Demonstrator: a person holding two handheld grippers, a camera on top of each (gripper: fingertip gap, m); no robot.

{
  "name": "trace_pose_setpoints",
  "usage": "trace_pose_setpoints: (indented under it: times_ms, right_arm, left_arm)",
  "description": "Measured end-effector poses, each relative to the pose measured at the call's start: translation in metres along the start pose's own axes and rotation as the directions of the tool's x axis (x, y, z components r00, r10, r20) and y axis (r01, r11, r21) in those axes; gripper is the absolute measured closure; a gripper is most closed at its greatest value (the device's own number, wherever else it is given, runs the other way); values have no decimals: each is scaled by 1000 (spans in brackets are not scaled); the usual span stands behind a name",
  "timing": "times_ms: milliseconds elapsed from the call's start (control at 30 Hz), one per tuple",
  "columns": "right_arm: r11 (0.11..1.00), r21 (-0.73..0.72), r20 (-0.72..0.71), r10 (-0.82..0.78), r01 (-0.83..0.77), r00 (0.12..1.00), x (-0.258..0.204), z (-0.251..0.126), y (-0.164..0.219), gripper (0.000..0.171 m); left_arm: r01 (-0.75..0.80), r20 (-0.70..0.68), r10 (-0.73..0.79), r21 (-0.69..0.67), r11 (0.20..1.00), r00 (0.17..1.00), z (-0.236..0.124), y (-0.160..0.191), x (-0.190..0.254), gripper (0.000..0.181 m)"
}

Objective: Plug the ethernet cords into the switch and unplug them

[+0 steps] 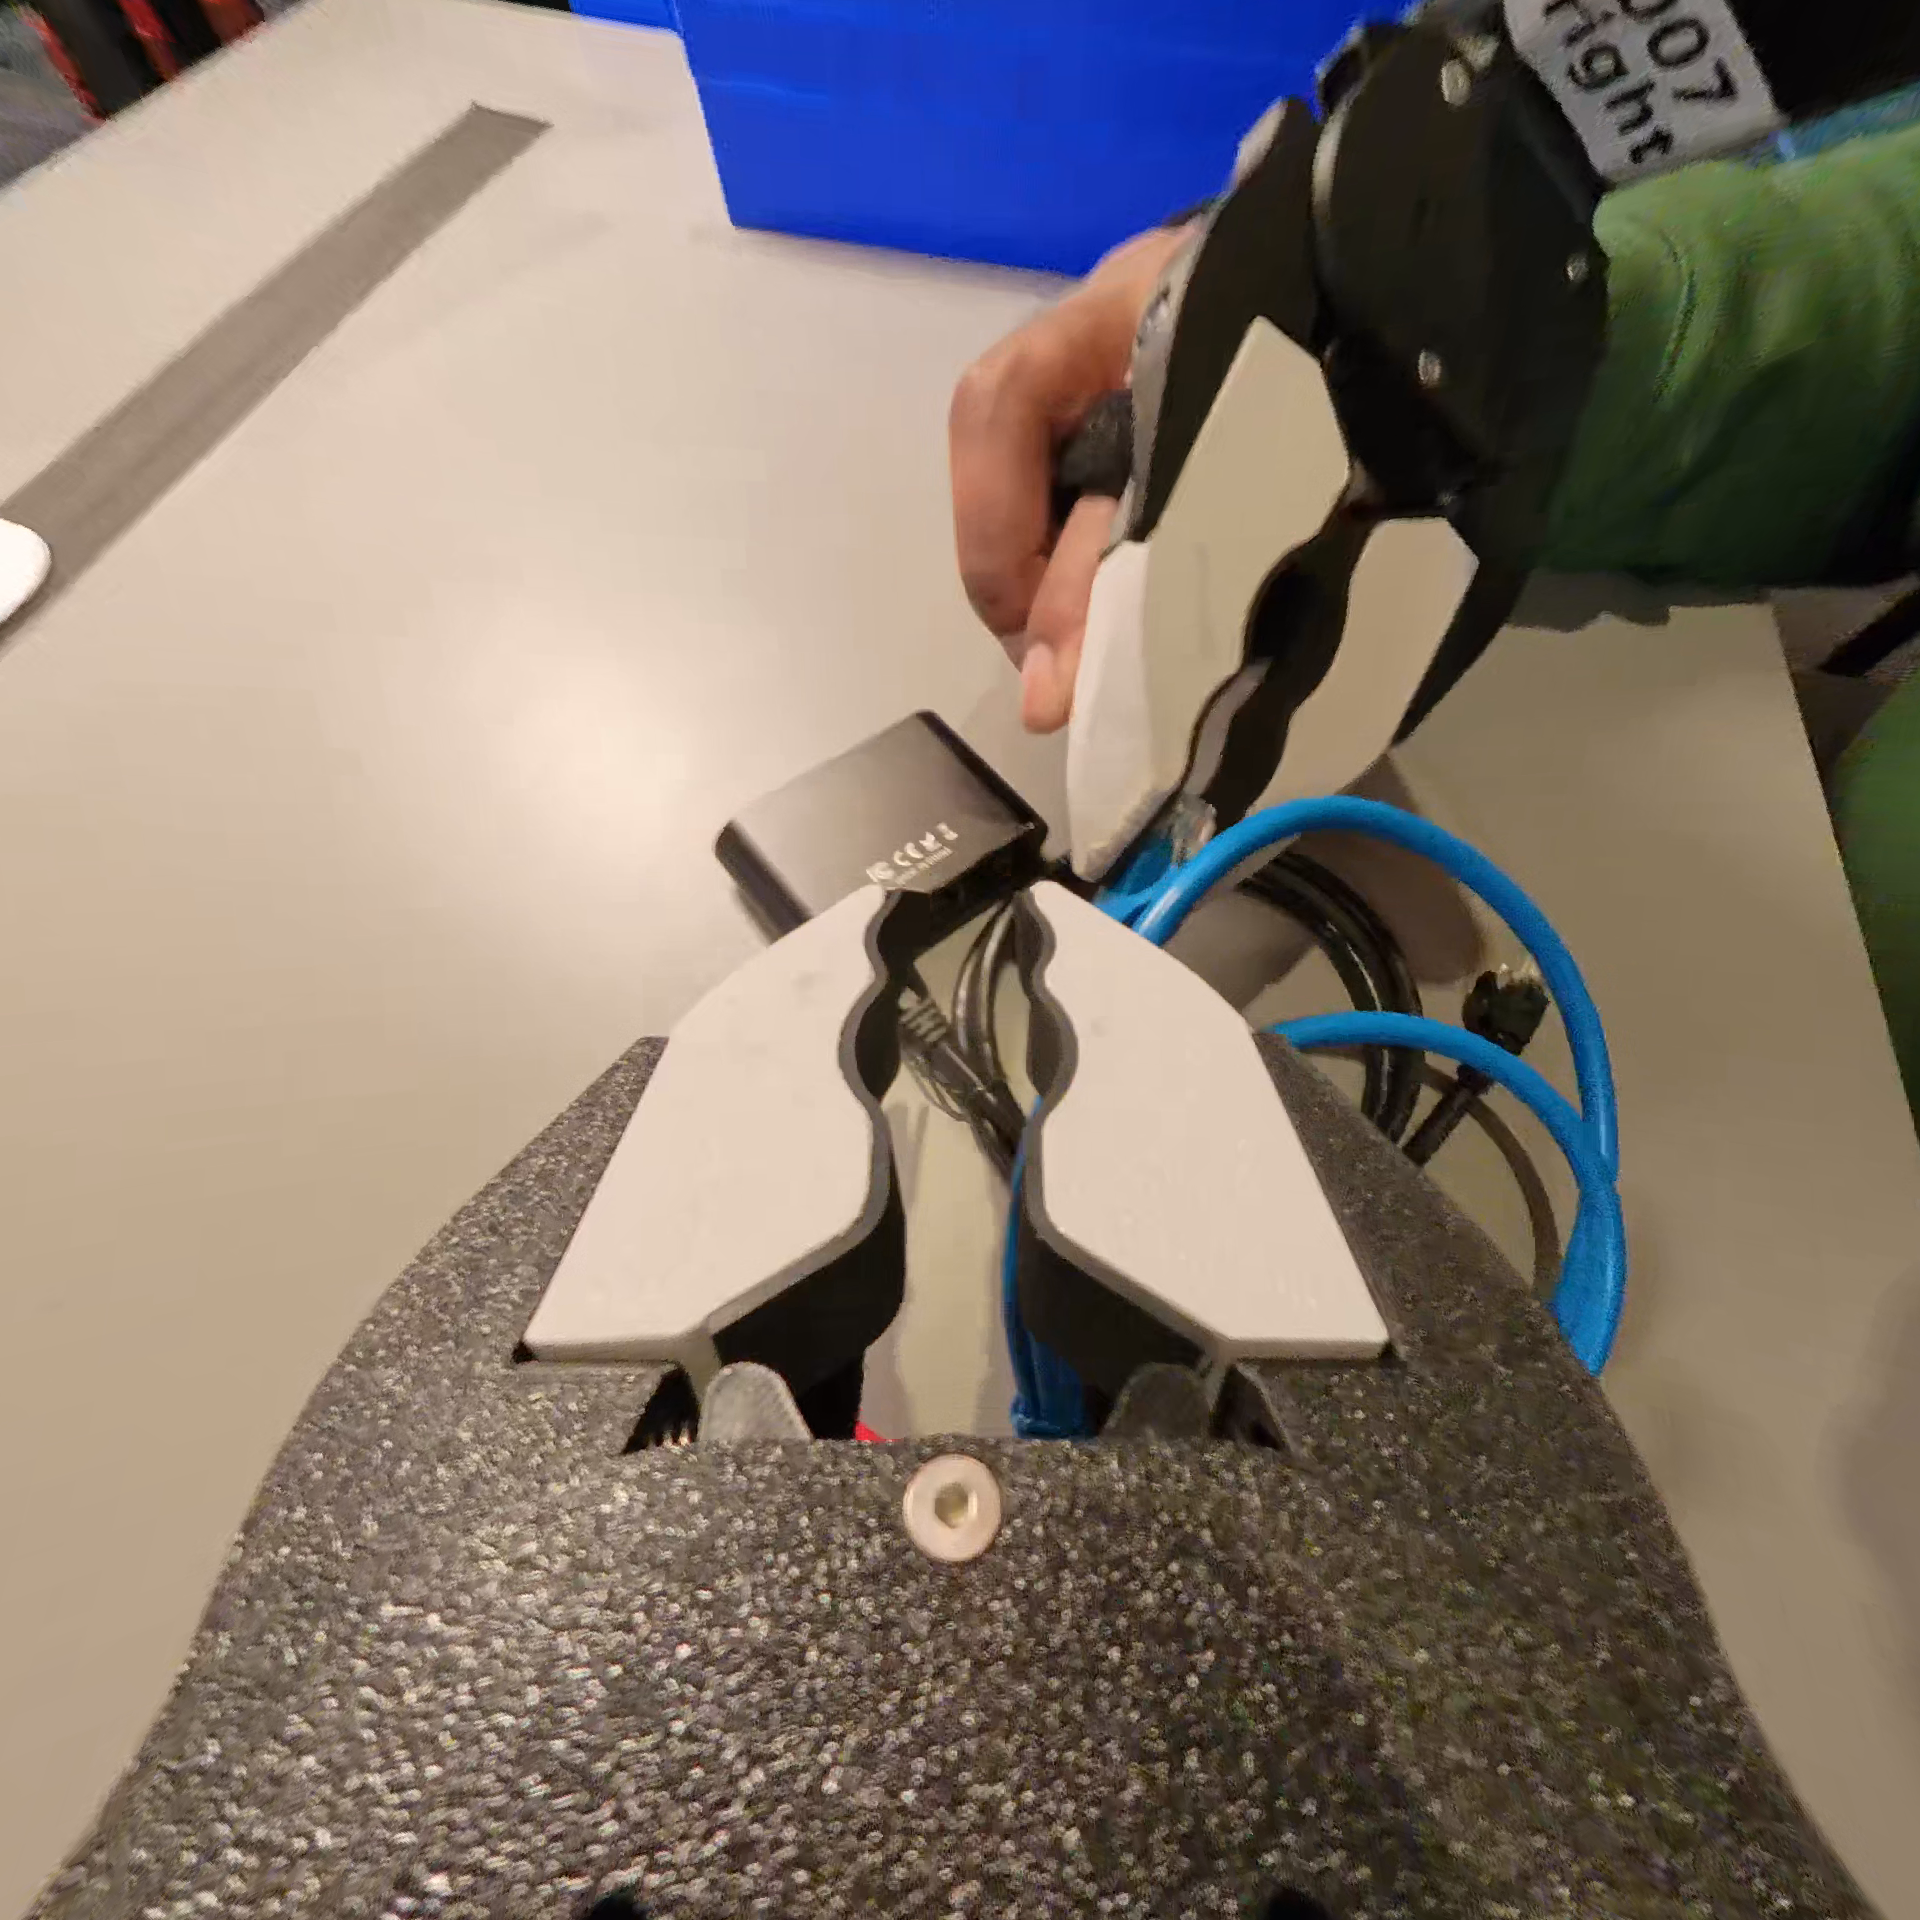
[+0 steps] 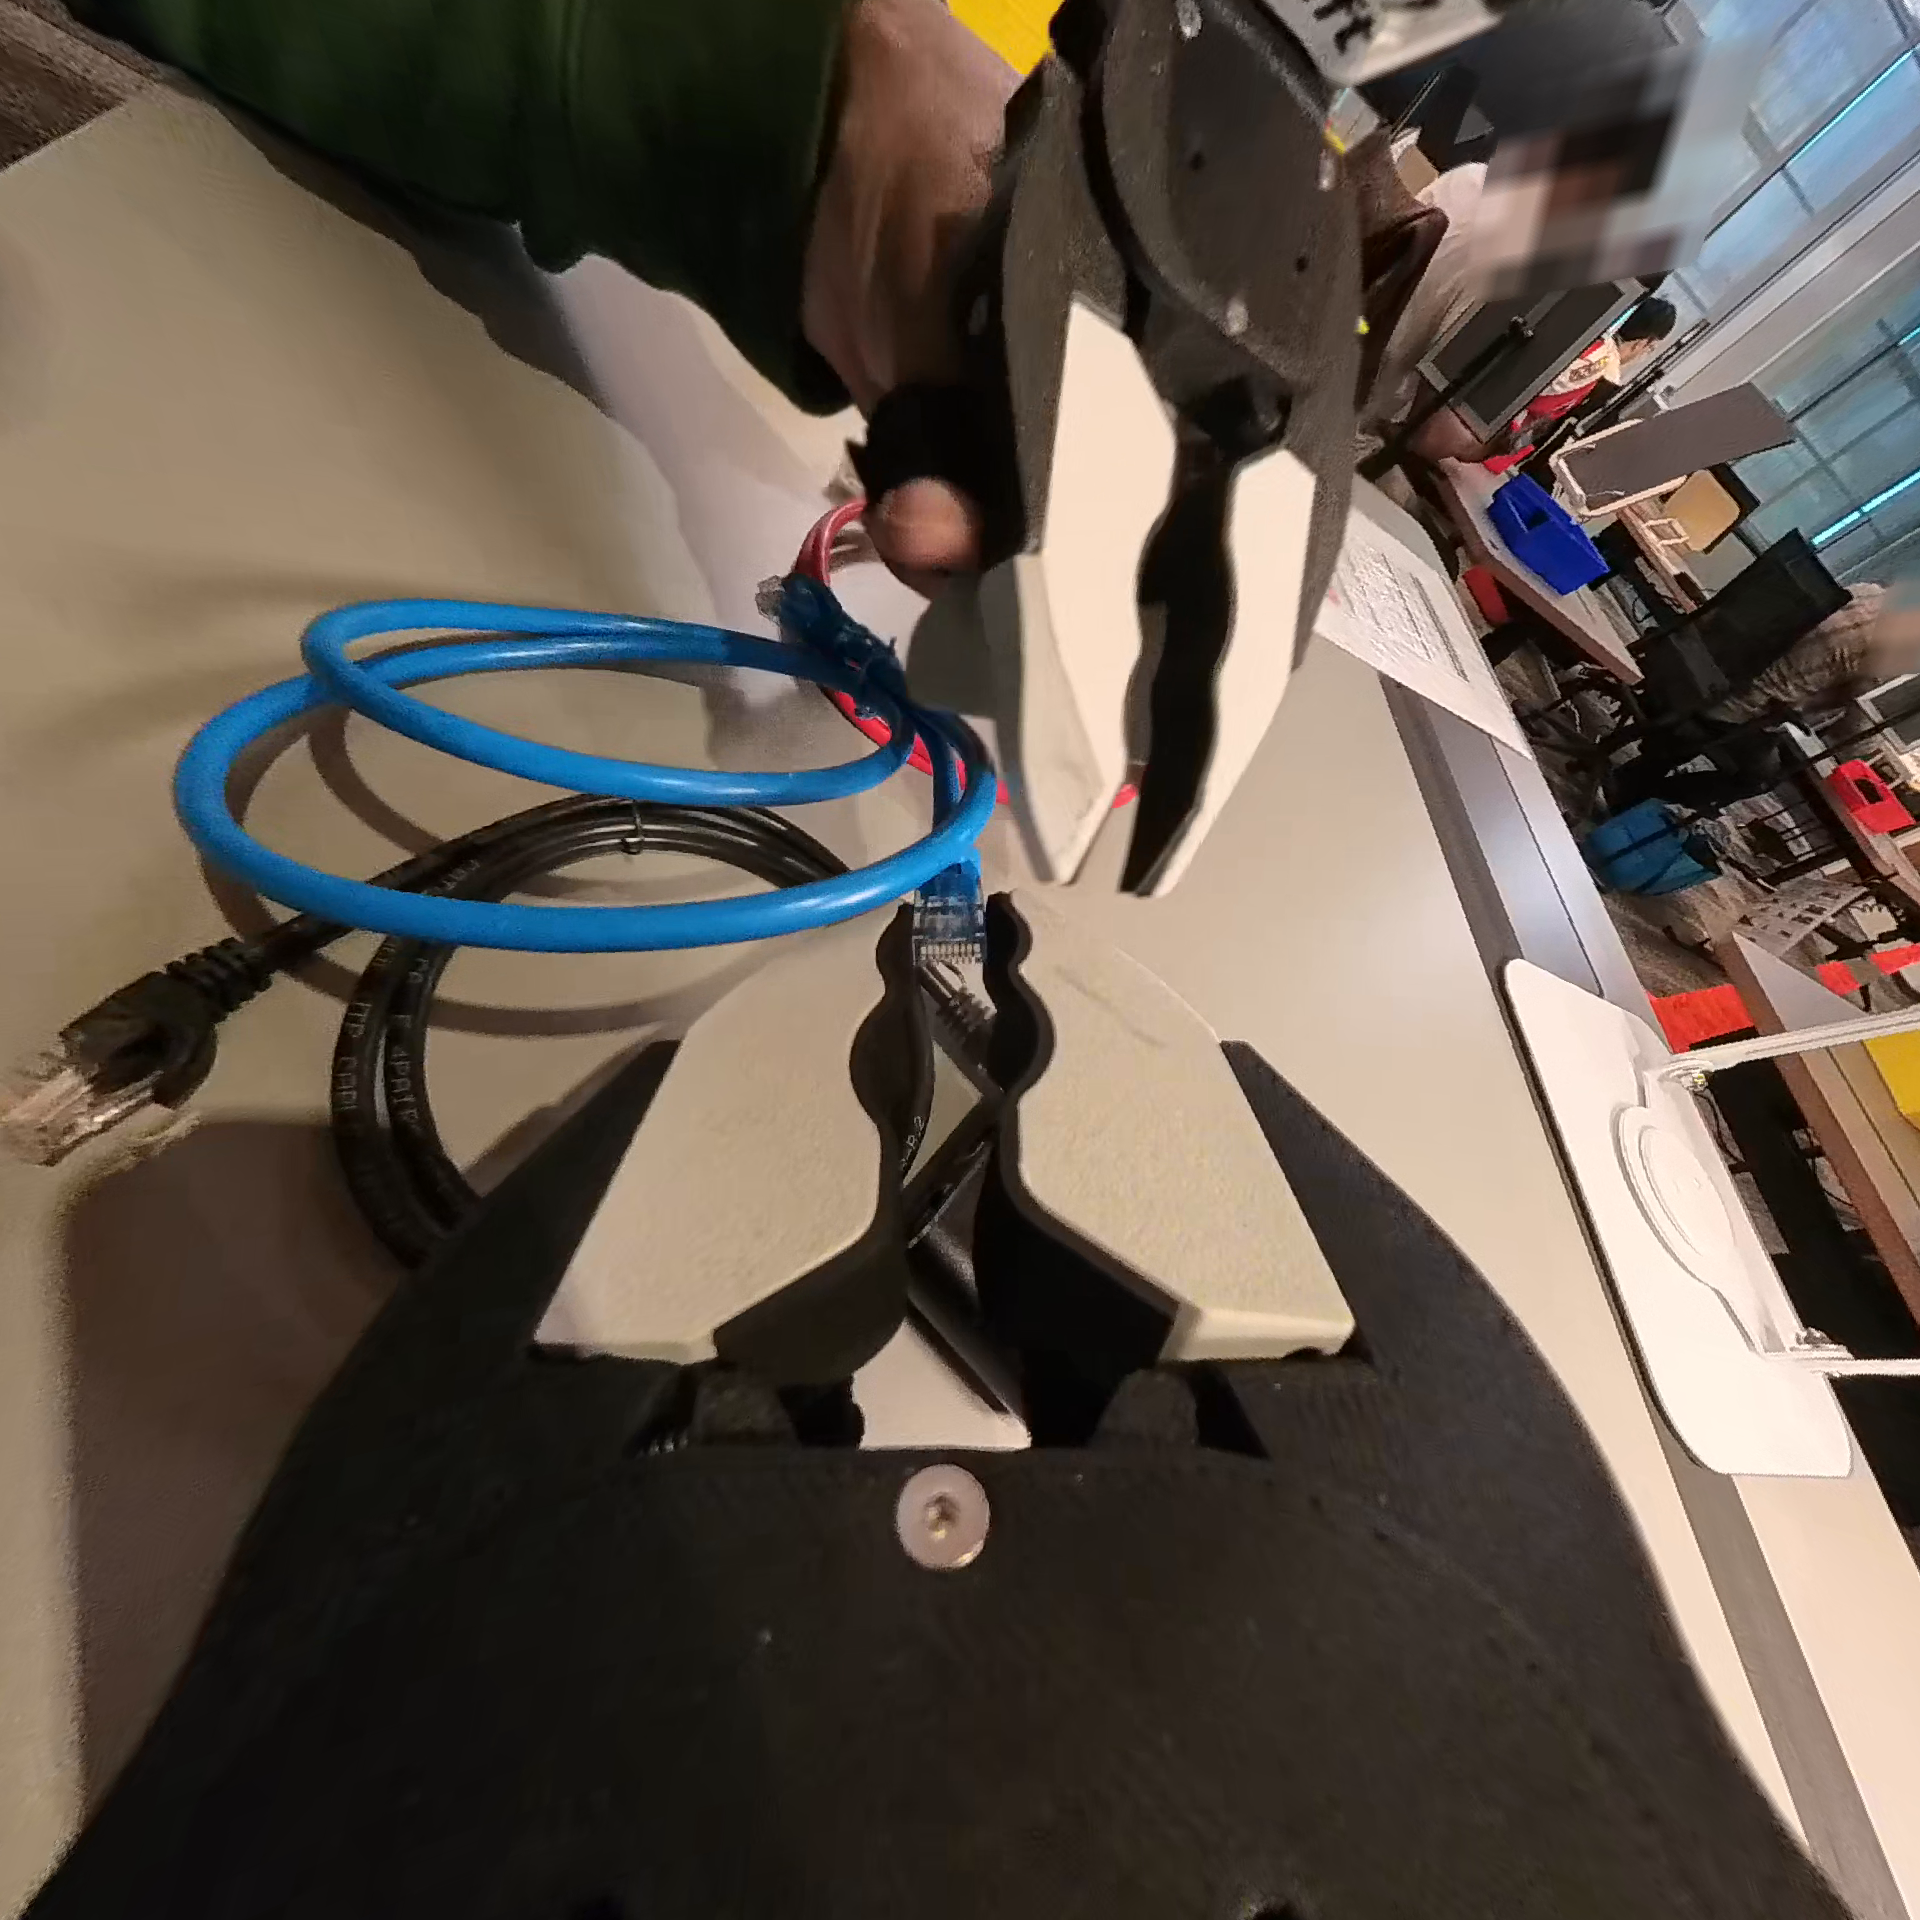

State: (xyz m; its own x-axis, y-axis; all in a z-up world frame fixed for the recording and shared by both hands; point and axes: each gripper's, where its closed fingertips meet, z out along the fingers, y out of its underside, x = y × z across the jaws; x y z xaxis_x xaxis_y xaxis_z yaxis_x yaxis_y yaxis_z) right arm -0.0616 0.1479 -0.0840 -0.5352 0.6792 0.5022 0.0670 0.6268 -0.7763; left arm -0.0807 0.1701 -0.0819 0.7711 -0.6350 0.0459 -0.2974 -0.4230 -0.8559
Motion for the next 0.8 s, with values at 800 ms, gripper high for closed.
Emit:
trace_pose_setpoints:
  times_ms: [800]
  right_arm:
    - [999,20,-12,48,-48,999,6,-3,0,160]
  left_arm:
    - [-191,-32,189,-95,977,981,10,14,21,168]
